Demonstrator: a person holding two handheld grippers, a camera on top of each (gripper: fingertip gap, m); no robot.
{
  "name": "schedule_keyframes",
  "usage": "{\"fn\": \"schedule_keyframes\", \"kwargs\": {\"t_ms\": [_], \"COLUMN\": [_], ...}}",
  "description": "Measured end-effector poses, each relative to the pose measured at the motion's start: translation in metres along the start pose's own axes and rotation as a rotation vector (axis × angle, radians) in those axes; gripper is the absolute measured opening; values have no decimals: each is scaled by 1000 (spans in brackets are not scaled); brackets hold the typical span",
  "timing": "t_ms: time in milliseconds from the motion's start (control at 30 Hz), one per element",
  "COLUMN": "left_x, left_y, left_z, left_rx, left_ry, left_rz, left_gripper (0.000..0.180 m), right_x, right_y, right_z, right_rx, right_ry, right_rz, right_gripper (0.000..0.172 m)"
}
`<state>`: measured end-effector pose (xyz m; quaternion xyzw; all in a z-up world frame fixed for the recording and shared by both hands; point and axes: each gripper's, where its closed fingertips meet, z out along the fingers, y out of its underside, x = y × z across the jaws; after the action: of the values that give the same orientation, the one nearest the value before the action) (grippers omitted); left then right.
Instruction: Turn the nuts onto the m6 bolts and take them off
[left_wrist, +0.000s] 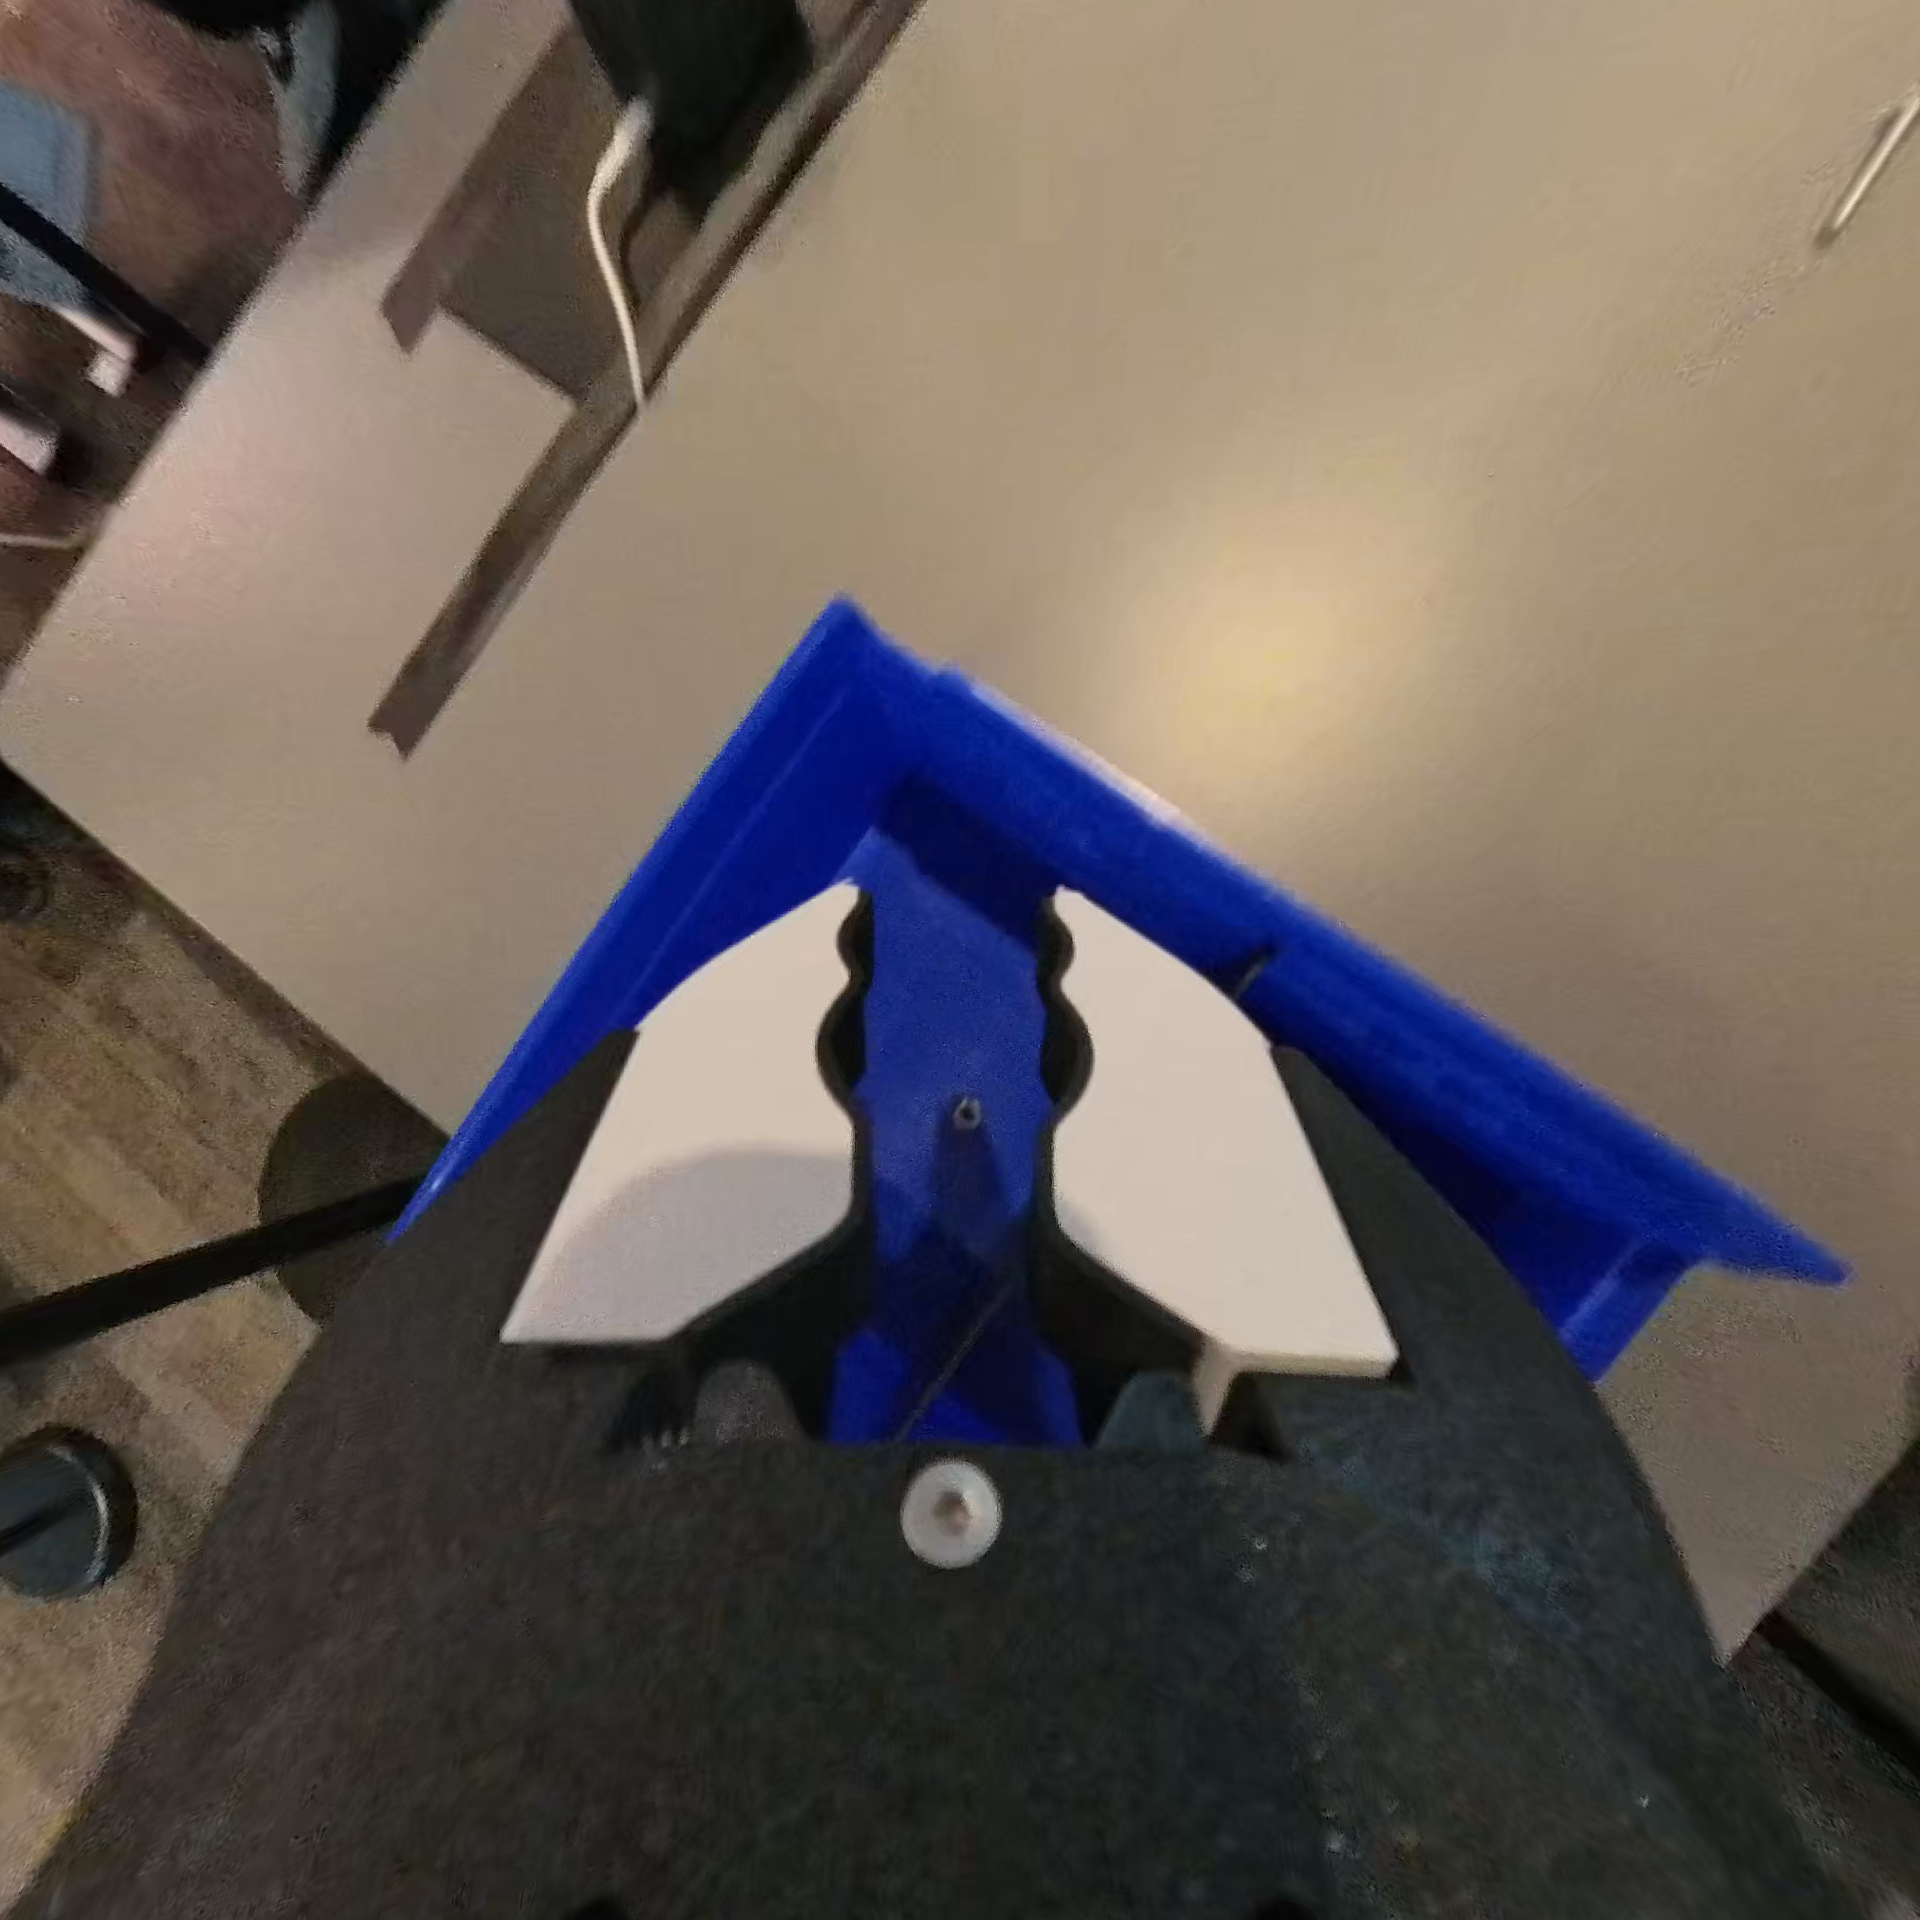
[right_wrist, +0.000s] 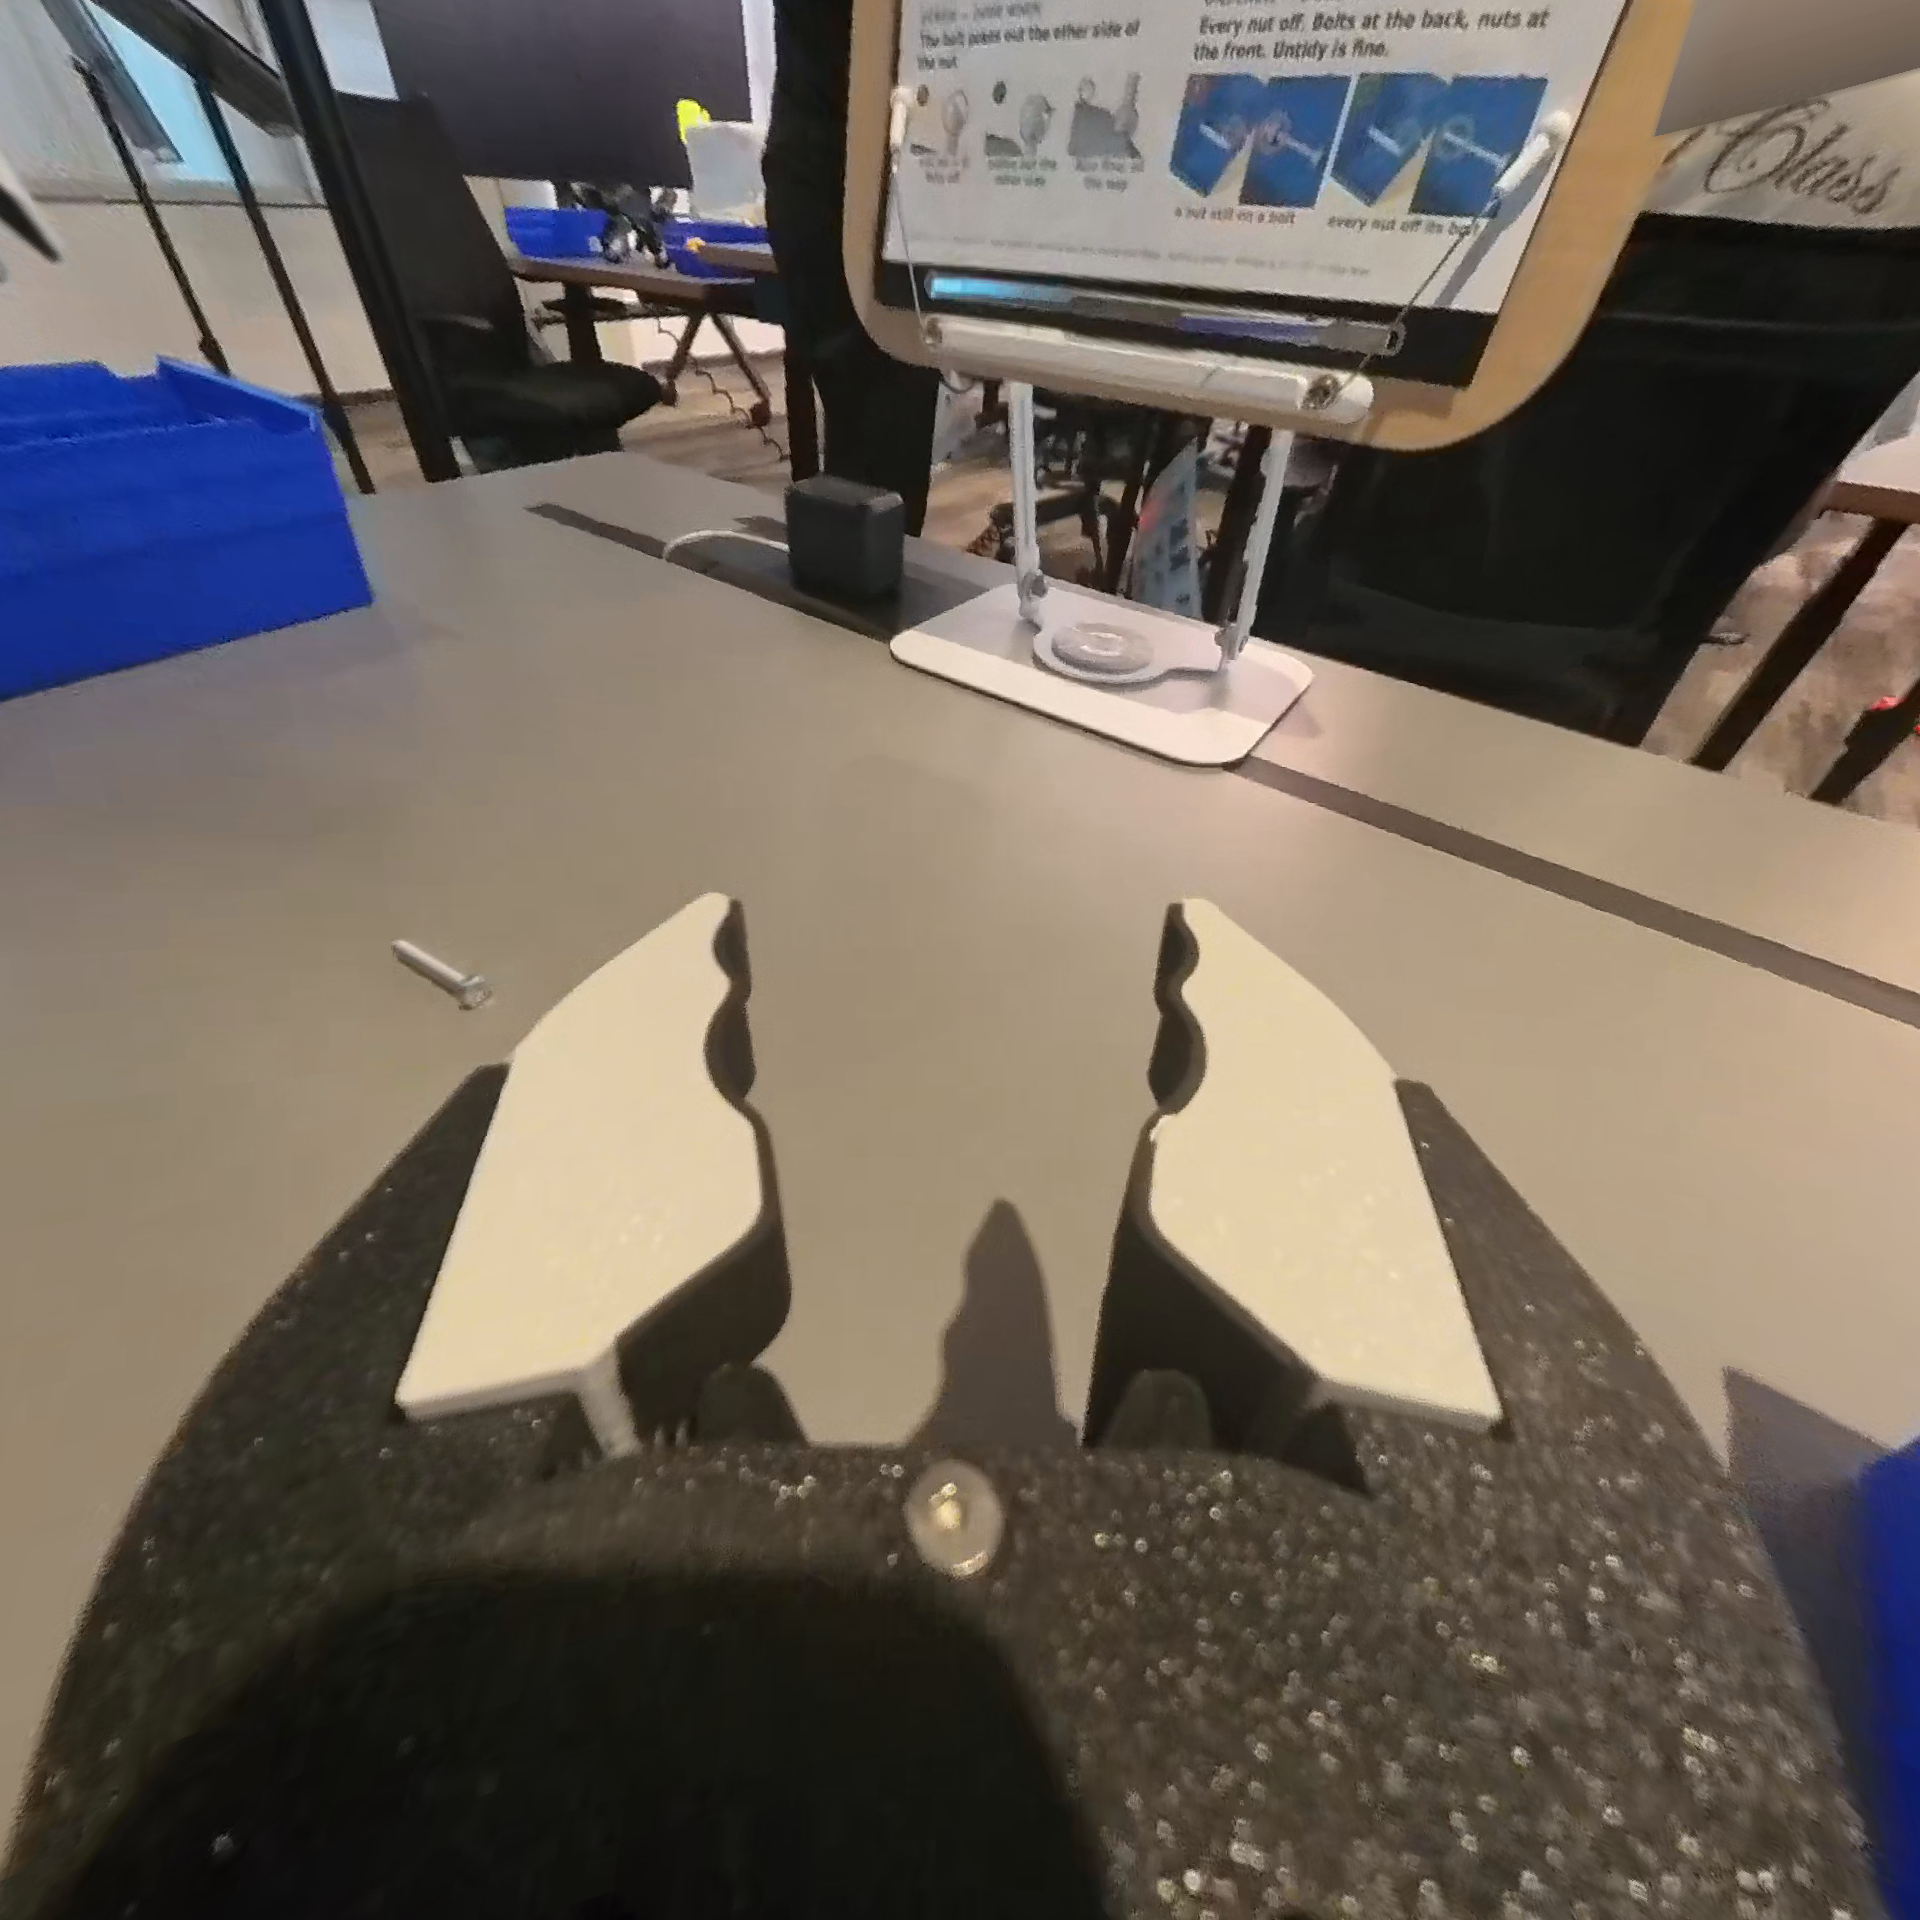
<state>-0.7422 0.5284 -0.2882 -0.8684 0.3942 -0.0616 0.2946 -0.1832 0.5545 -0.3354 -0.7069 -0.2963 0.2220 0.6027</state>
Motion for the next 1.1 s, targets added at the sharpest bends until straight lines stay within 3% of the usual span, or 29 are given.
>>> {"fn": "schedule_keyframes", "kwargs": {"t_ms": [167, 333, 733, 900, 1100], "left_x": [-30, -45, -31, -29, -23], "left_y": [57, 89, 96, 109, 123], "left_z": [11, 31, 57, 64, 66], "left_rx": [-127, -214, -329, -444, -566], "left_ry": [31, 45, 177, 204, 156], "left_rz": [18, 0, 101, 30, -209], "left_gripper": [29, 29, 29, 31, 26], "right_x": [1, -1, -8, -12, -13], "right_y": [-8, -9, -7, -7, -10], "right_z": [17, 38, 68, 68, 66], "right_rx": [-56, -108, -171, -162, -147], "right_ry": [23, 25, 7, 0, -17], "right_rz": [-12, -23, -47, -54, -62], "right_gripper": [75, 75, 75, 75, 75]}}
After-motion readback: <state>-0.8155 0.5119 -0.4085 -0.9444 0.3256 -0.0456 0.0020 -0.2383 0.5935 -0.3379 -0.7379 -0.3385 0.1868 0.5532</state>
